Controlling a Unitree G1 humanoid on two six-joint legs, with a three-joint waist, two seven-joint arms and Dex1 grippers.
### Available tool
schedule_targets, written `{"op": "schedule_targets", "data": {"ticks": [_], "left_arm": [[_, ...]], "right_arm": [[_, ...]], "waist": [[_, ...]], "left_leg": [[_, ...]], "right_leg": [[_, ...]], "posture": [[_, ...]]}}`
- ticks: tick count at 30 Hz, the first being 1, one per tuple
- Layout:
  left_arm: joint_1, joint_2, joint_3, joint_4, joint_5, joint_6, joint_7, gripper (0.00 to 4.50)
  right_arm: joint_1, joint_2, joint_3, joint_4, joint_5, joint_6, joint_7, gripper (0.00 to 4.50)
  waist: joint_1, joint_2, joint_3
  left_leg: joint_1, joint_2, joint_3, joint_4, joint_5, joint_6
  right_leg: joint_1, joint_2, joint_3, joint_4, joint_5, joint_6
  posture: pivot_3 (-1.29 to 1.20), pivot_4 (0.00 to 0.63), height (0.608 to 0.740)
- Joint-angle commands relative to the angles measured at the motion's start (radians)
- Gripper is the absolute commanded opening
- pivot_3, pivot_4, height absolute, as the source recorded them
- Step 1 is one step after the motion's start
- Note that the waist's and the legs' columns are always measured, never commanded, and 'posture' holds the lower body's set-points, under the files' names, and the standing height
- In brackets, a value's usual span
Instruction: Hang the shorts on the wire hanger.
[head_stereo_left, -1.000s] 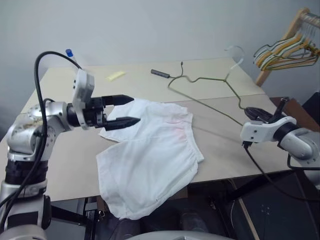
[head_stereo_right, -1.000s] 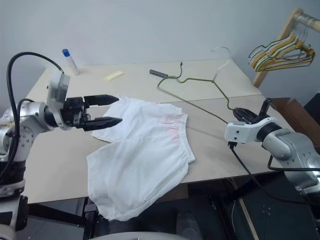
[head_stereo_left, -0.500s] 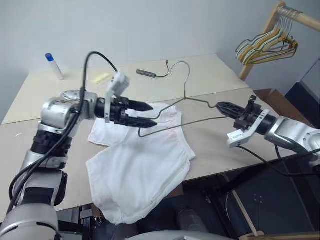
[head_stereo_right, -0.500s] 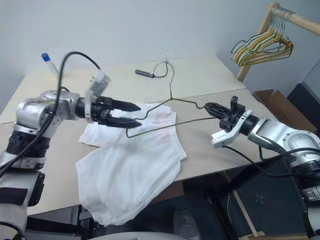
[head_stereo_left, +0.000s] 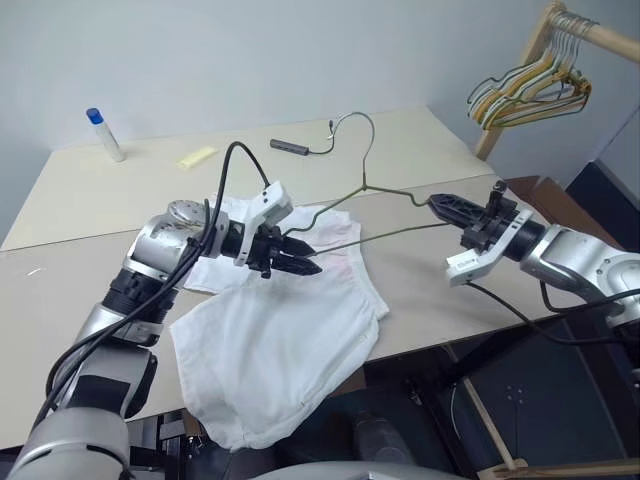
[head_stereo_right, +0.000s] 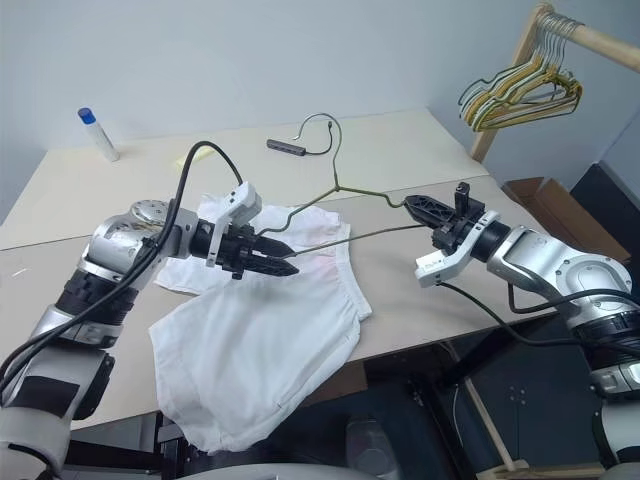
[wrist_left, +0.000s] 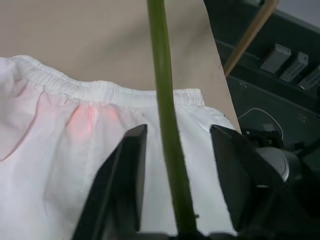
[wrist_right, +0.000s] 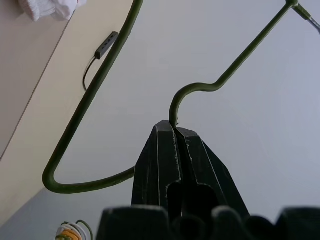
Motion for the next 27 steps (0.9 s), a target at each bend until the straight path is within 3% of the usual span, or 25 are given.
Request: {"op": "schedule_targets", "data": {"ticks": [1,4,7,9,12,14,19,22,27], "left_arm": [[-0.006,0.003,0.047,-0.035,-0.006,-0.003,0.005,1.0],[0.003,0.007,0.062,-0.04,-0.007,-0.006,0.006,0.02],[0.022,0.024,0.054,-0.063,0.019,-0.051,-0.003,0.02],[0.046,0.036,0.064,-0.09,0.027,-0.089,-0.005,0.0],[0.074,0.041,0.081,-0.103,0.06,-0.152,0.033,0.0],[0.112,0.051,0.069,-0.102,0.118,-0.271,0.044,0.0],[0.182,0.046,0.038,-0.11,0.217,-0.484,0.056,0.0],[0.189,0.033,0.049,-0.118,0.22,-0.505,0.052,0.0],[0.202,0.037,0.053,-0.145,0.222,-0.523,0.044,0.0]], "right_arm": [[-0.008,-0.002,-0.056,-0.025,0.038,0.016,0.001,0.0],[-0.012,-0.007,-0.059,-0.017,0.058,-0.005,0.012,0.0],[-0.011,-0.007,-0.062,-0.01,0.132,-0.056,0.031,0.0],[-0.003,-0.014,-0.067,-0.016,0.228,-0.122,0.064,0.51],[0.051,-0.042,-0.042,-0.043,0.534,-0.204,0.226,1.32],[0.137,-0.092,-0.013,-0.155,0.865,-0.112,0.439,2.01],[0.239,-0.19,-0.051,-0.387,1.437,0.29,0.847,3.73],[0.216,-0.214,-0.078,-0.425,1.541,0.495,0.972,3.73],[0.086,-0.193,-0.031,-0.412,1.441,0.777,1.087,3.73]], "waist": [[0.0,0.0,0.0],[0.0,0.0,0.0],[0.0,0.0,0.0],[-0.002,0.0,0.0],[0.001,0.0,0.0],[0.006,0.0,0.0],[0.007,0.0,0.0],[0.017,-0.001,0.001],[0.036,-0.001,0.001]], "left_leg": [[0.0,0.0,0.0,0.0,0.0,0.0],[0.0,0.0,0.0,0.0,0.0,0.0],[0.0,0.0,0.0,0.0,0.0,0.0],[0.001,0.0,0.0,0.0,0.0,0.0],[0.001,0.0,0.0,0.0,0.0,0.0],[0.001,0.0,0.0,0.0,0.0,0.001],[0.002,0.001,0.0,0.0,-0.001,0.002],[0.007,0.001,0.0,0.001,-0.002,0.003],[0.014,0.002,0.002,-0.001,-0.003,0.004]], "right_leg": [[0.0,0.0,0.0,0.0,0.0,0.0],[0.0,0.0,0.0,0.0,0.0,0.0],[0.0,0.0,0.0,0.0,0.0,0.0],[0.0,0.0,0.001,0.0,0.0,0.0],[0.0,0.0,0.001,0.0,0.0,0.0],[0.002,0.0,0.001,-0.001,0.0,0.001],[0.005,-0.001,0.002,-0.002,0.002,0.002],[0.01,-0.001,0.001,-0.003,0.003,0.001],[0.014,0.0,0.001,-0.004,0.002,0.001]], "posture": [[-0.18,0.0,0.74],[-0.18,0.0,0.74],[-0.17,0.0,0.74],[-0.17,0.0,0.74],[-0.17,0.0,0.74],[-0.16,0.0,0.74],[-0.14,0.0,0.74],[-0.13,0.0,0.74],[-0.12,0.0,0.74]]}}
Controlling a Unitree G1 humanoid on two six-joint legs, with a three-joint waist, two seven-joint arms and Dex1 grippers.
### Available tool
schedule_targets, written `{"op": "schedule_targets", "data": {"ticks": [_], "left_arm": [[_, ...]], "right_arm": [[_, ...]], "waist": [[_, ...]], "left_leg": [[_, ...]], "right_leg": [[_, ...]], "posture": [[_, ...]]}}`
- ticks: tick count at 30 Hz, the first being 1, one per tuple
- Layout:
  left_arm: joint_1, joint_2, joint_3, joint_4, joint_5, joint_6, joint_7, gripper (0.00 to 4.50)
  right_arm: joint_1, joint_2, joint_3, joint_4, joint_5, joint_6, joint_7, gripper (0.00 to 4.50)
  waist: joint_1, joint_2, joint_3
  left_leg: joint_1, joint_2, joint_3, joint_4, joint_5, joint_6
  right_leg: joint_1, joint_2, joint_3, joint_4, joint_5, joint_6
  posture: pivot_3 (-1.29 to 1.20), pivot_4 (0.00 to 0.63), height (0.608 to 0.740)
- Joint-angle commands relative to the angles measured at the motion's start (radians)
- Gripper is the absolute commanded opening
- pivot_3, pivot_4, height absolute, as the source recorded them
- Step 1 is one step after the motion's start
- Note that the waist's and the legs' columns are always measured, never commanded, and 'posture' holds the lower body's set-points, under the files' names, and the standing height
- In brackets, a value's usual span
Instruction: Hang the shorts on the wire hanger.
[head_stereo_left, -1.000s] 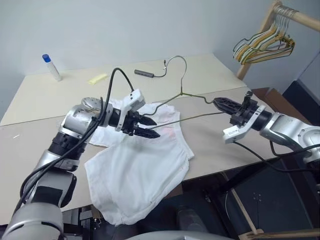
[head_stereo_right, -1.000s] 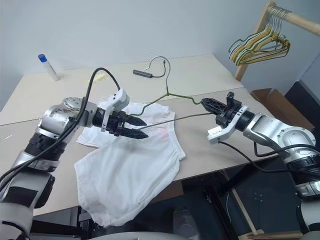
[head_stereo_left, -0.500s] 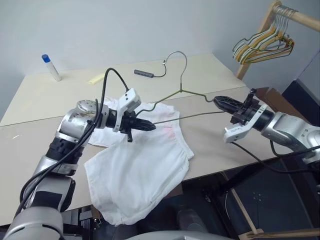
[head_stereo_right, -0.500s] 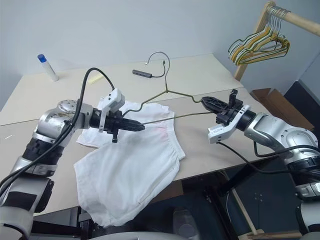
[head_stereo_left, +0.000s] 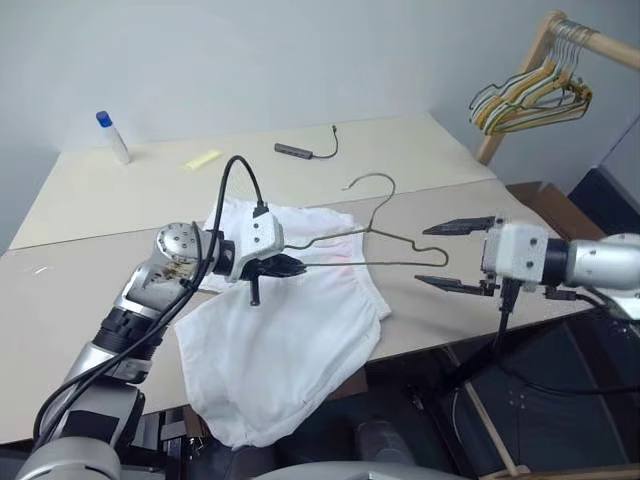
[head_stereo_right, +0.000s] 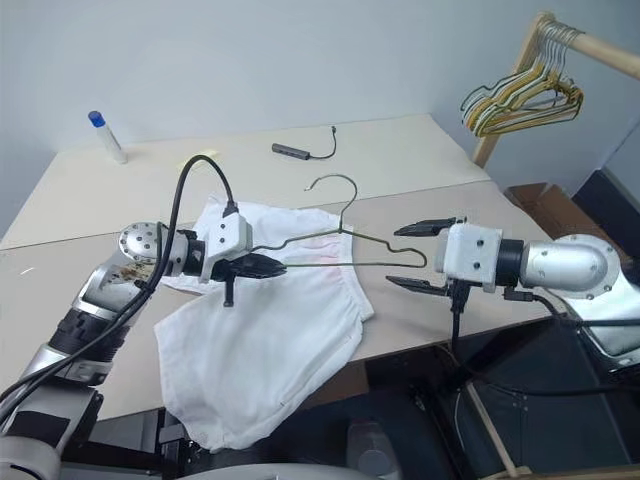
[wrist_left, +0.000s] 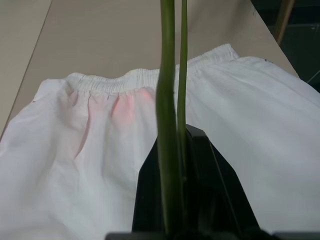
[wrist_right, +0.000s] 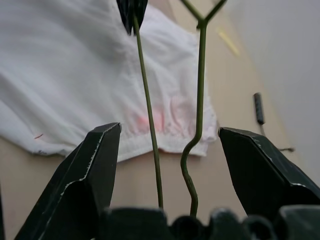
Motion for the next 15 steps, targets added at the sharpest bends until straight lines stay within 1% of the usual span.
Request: {"op": "schedule_targets", "data": {"ticks": [1,5,7,9,11,13,14,15], "left_arm": [[-0.002,0.006,0.028,-0.048,-0.005,-0.022,-0.005,0.0],[0.011,0.011,0.035,-0.078,-0.017,-0.024,-0.02,0.0],[0.013,0.012,0.036,-0.088,-0.02,-0.032,-0.031,0.0],[0.013,0.01,0.038,-0.094,-0.021,-0.027,-0.03,0.0],[0.011,0.006,0.038,-0.092,-0.02,-0.026,-0.029,0.0],[0.01,0.005,0.039,-0.09,-0.016,-0.029,-0.025,0.0],[0.01,0.004,0.039,-0.089,-0.015,-0.03,-0.025,0.0],[0.012,0.005,0.04,-0.089,-0.016,-0.031,-0.025,0.0]], "right_arm": [[-0.085,0.024,0.014,-0.002,-0.066,0.177,0.069,3.73],[-0.186,0.089,0.083,0.043,-0.18,0.348,0.121,3.73],[-0.219,0.121,0.104,0.078,-0.216,0.38,0.159,3.36],[-0.236,0.153,0.113,0.103,-0.254,0.383,0.18,2.86],[-0.244,0.179,0.111,0.12,-0.28,0.38,0.199,2.1],[-0.239,0.192,0.095,0.109,-0.285,0.384,0.222,1.46],[-0.234,0.194,0.083,0.099,-0.279,0.389,0.233,1.03],[-0.228,0.198,0.071,0.091,-0.274,0.391,0.24,0.81]], "waist": [[0.008,0.0,0.0],[0.025,0.0,0.0],[0.032,0.001,0.0],[0.043,0.001,0.0],[0.052,0.001,0.0],[0.057,0.001,0.0],[0.059,0.001,0.0],[0.06,0.001,0.0]], "left_leg": [[-0.001,0.0,0.0,0.0,0.0,0.0],[-0.005,0.0,0.002,0.0,0.0,0.0],[-0.01,-0.001,0.002,0.002,0.0,0.0],[-0.016,-0.001,0.004,0.004,0.0,0.0],[-0.016,-0.001,0.006,0.004,0.0,0.0],[-0.017,-0.001,0.007,0.004,0.0,0.0],[-0.017,-0.001,0.007,0.004,0.0,0.0],[-0.017,-0.001,0.007,0.004,0.0,0.0]], "right_leg": [[-0.001,0.0,0.0,0.0,0.0,0.0],[-0.006,0.0,0.0,0.001,0.0,0.0],[-0.011,0.0,0.0,0.002,0.0,0.0],[-0.016,0.0,0.0,0.004,0.0,0.0],[-0.016,0.0,-0.001,0.003,0.0,0.0],[-0.016,0.0,-0.001,0.003,0.0,0.0],[-0.016,0.0,-0.002,0.003,0.0,0.0],[-0.016,0.0,-0.002,0.003,0.0,0.0]], "posture": [[-0.12,0.0,0.74],[-0.11,0.0,0.74],[-0.11,0.0,0.74],[-0.11,0.0,0.74],[-0.11,0.0,0.74],[-0.1,0.0,0.74],[-0.1,0.0,0.74],[-0.1,0.0,0.74]]}}
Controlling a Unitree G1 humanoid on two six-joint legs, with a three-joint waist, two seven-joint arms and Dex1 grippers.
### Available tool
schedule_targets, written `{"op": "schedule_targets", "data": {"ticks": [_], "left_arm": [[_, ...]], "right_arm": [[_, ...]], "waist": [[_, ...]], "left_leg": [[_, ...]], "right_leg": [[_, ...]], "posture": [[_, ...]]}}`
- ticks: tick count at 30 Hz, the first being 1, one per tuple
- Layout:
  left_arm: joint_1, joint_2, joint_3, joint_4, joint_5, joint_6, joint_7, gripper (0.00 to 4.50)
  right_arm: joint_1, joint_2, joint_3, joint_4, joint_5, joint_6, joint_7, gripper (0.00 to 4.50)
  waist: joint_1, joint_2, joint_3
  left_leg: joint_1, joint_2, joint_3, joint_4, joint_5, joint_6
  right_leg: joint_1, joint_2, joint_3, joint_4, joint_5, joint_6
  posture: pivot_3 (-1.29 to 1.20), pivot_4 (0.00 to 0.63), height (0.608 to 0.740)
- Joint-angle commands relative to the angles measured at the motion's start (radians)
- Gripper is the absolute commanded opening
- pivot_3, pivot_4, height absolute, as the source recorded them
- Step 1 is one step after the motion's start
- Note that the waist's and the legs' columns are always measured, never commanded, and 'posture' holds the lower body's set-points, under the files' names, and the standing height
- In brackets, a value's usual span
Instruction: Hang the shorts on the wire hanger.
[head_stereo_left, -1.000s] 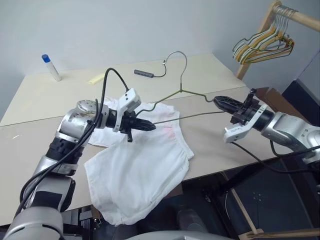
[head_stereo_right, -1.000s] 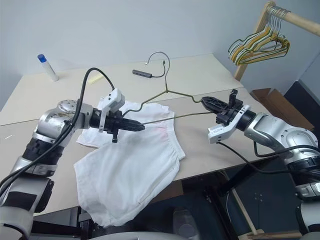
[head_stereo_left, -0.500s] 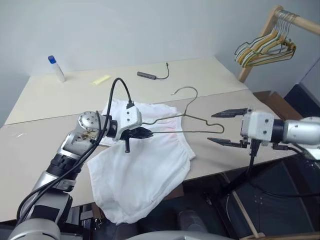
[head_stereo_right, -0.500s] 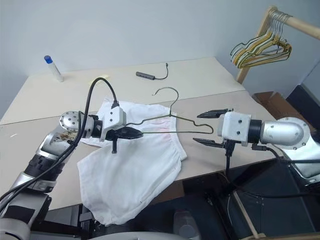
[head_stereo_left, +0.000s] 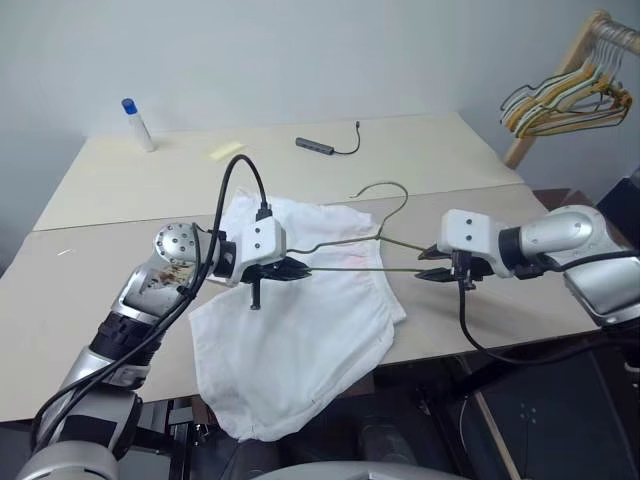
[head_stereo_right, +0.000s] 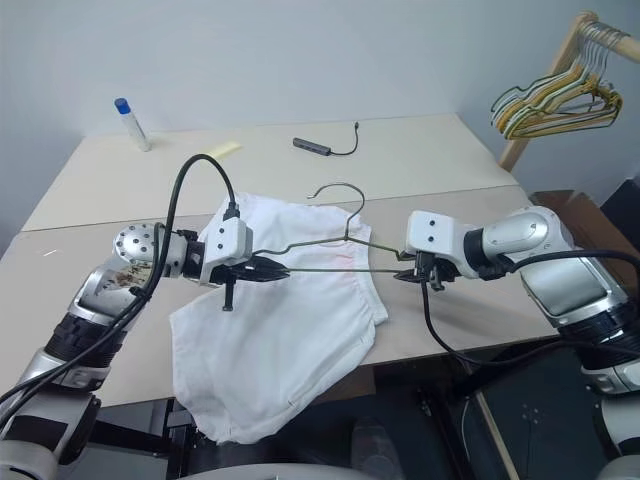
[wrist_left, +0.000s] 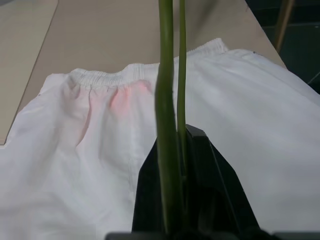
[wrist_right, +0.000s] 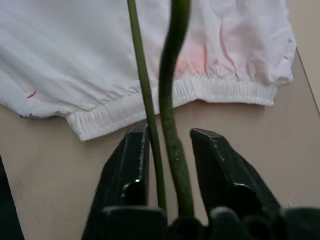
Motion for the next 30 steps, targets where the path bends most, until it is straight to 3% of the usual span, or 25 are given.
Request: {"op": "schedule_targets", "data": {"ticks": [1,2,4,8,13,18,23,27,30], "left_arm": [[-0.012,-0.004,0.025,-0.028,-0.011,-0.023,-0.002,0.0],[-0.005,-0.009,0.032,-0.022,-0.017,-0.051,-0.007,0.0],[0.006,-0.013,0.043,-0.008,-0.032,-0.09,-0.027,0.0],[0.0,-0.014,0.063,0.031,-0.078,-0.088,-0.088,1.07],[-0.048,-0.022,0.152,0.151,-0.121,-0.064,-0.063,2.73],[0.008,-0.017,0.293,0.11,-0.225,-0.018,-0.018,4.32],[0.131,-0.023,0.346,-0.082,-0.336,0.098,0.024,4.32],[0.202,-0.014,0.334,-0.192,-0.371,0.153,0.042,4.32],[0.217,-0.008,0.328,-0.215,-0.367,0.157,0.046,4.32]], "right_arm": [[0.0,0.002,-0.072,-0.034,0.012,0.001,0.036,0.45],[0.01,0.0,-0.084,-0.04,0.017,-0.006,0.047,0.08],[0.028,-0.001,-0.104,-0.056,0.017,-0.008,0.056,0.03],[0.09,-0.004,-0.166,-0.1,0.046,-0.004,0.075,0.0],[0.225,-0.034,-0.279,-0.142,0.105,0.077,0.067,0.0],[0.451,-0.046,-0.445,-0.107,0.175,0.223,0.015,0.0],[0.547,0.005,-0.545,-0.05,0.294,0.513,-0.063,0.0],[0.452,0.07,-0.525,0.065,0.377,0.808,-0.119,0.0],[0.369,0.097,-0.481,0.128,0.378,0.893,-0.143,0.0]], "waist": [[0.001,0.0,0.0],[0.001,0.0,0.0],[0.0,0.0,0.0],[-0.002,0.0,0.0],[-0.002,0.0,0.0],[0.0,0.0,0.0],[-0.001,0.0,0.0],[-0.002,0.0,-0.001],[-0.003,0.001,-0.001]], "left_leg": [[0.0,0.0,0.0,0.0,0.0,0.0],[0.0,0.0,0.0,0.0,0.0,0.0],[0.0,0.0,0.0,0.0,0.0,0.0],[0.0,0.0,0.0,0.0,0.0,0.0],[0.0,0.0,-0.001,0.001,0.0,0.0],[-0.001,0.0,-0.003,0.001,0.0,0.0],[0.0,0.0,-0.003,0.001,0.0,0.0],[0.003,0.001,-0.003,0.001,0.0,-0.001],[0.003,0.001,-0.003,0.001,0.0,-0.001]], "right_leg": [[0.0,0.0,0.0,0.0,0.0,0.0],[0.0,0.0,0.0,0.0,0.0,0.0],[0.0,0.0,0.0,0.0,0.0,0.0],[0.0,0.0,-0.001,0.0,0.0,0.0],[0.002,0.0,-0.002,0.0,0.0,0.0],[0.002,0.0,-0.003,0.0,0.0,0.0],[0.003,0.0,-0.003,0.0,0.0,0.0],[0.005,0.001,-0.003,0.0,0.001,-0.002],[0.005,0.001,-0.002,0.0,0.001,-0.002]], "posture": [[-0.1,0.0,0.74],[-0.11,0.0,0.74],[-0.11,0.0,0.74],[-0.11,0.0,0.74],[-0.11,0.0,0.74],[-0.1,0.0,0.74],[-0.08,0.0,0.74],[-0.07,0.0,0.74],[-0.06,0.0,0.74]]}}
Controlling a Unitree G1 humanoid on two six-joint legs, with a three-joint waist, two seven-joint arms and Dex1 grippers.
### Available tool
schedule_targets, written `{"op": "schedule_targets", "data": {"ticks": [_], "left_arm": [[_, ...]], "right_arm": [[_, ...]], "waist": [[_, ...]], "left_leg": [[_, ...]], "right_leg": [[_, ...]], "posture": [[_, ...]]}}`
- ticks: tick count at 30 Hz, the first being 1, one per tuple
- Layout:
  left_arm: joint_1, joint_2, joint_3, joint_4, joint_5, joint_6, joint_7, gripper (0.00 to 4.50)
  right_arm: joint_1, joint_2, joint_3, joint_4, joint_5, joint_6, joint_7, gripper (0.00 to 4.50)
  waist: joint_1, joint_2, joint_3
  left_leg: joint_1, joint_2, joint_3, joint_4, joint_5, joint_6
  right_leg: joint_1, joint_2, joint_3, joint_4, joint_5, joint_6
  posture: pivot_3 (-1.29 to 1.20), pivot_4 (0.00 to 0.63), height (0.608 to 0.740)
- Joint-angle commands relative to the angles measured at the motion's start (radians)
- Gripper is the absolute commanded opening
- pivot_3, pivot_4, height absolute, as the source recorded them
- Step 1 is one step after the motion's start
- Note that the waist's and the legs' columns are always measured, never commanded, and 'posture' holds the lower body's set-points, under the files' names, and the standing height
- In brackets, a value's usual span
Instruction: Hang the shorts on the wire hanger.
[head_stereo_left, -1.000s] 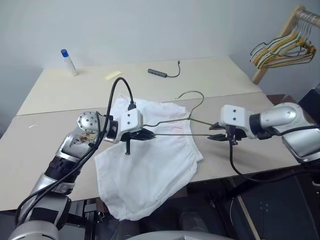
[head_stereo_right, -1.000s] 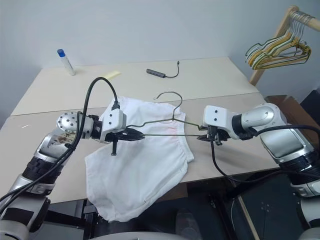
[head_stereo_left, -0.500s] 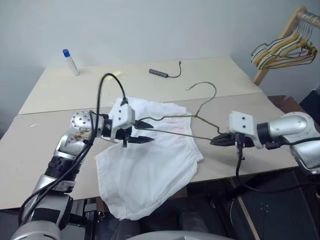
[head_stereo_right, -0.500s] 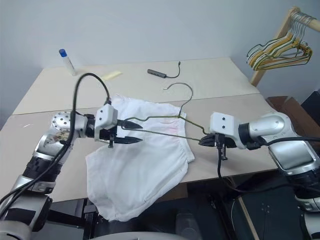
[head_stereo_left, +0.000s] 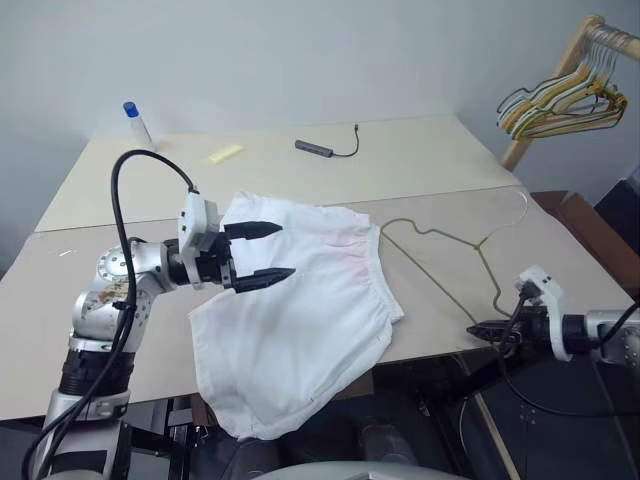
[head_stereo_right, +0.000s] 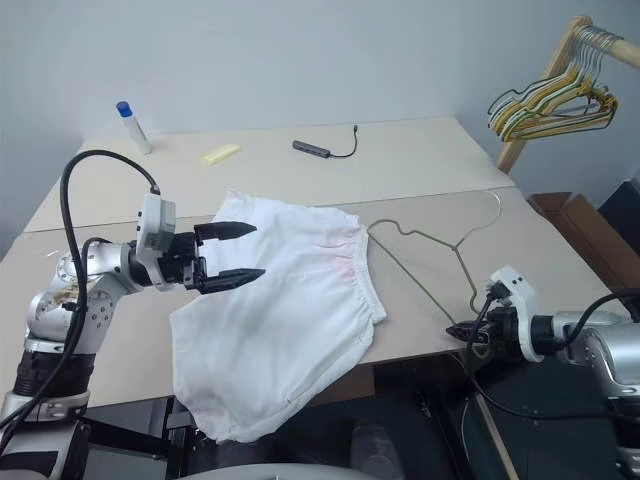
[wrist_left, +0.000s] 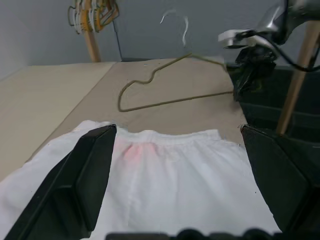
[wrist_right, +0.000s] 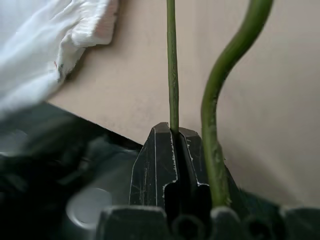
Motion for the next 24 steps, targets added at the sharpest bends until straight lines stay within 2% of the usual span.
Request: {"op": "schedule_targets", "data": {"ticks": [1,11,20,24], "left_arm": [[-0.005,0.014,0.01,-0.042,-0.015,0.01,0.015,4.32],[0.0,0.034,0.002,-0.067,-0.022,0.021,0.0,4.32],[0.015,0.042,0.01,-0.084,-0.029,0.026,0.007,4.32],[0.015,0.043,0.009,-0.084,-0.029,0.028,0.008,4.32]], "right_arm": [[-0.094,0.012,0.031,0.048,0.022,0.09,-0.018,0.0],[-0.197,0.023,0.135,0.141,0.016,0.118,0.011,0.0],[-0.16,-0.012,0.066,0.172,0.028,0.134,-0.001,0.0],[-0.156,-0.017,0.097,0.149,0.028,0.123,0.01,0.0]], "waist": [[0.001,0.0,0.0],[0.028,0.0,0.0],[0.044,0.0,0.0],[0.048,0.0,0.0]], "left_leg": [[0.0,0.0,0.0,0.0,0.0,0.0],[-0.002,-0.001,0.0,0.0,0.0,0.0],[-0.002,-0.001,0.0,0.0,0.0,0.0],[-0.002,-0.001,0.0,0.0,0.0,0.0]], "right_leg": [[0.0,0.0,0.0,0.0,0.0,0.0],[-0.001,0.0,0.0,-0.001,0.0,0.001],[-0.001,0.0,-0.001,-0.002,0.0,0.001],[-0.001,0.0,-0.001,-0.001,0.0,0.001]], "posture": [[-0.06,0.0,0.74],[-0.04,0.0,0.74],[-0.03,0.0,0.74],[-0.03,0.0,0.74]]}}
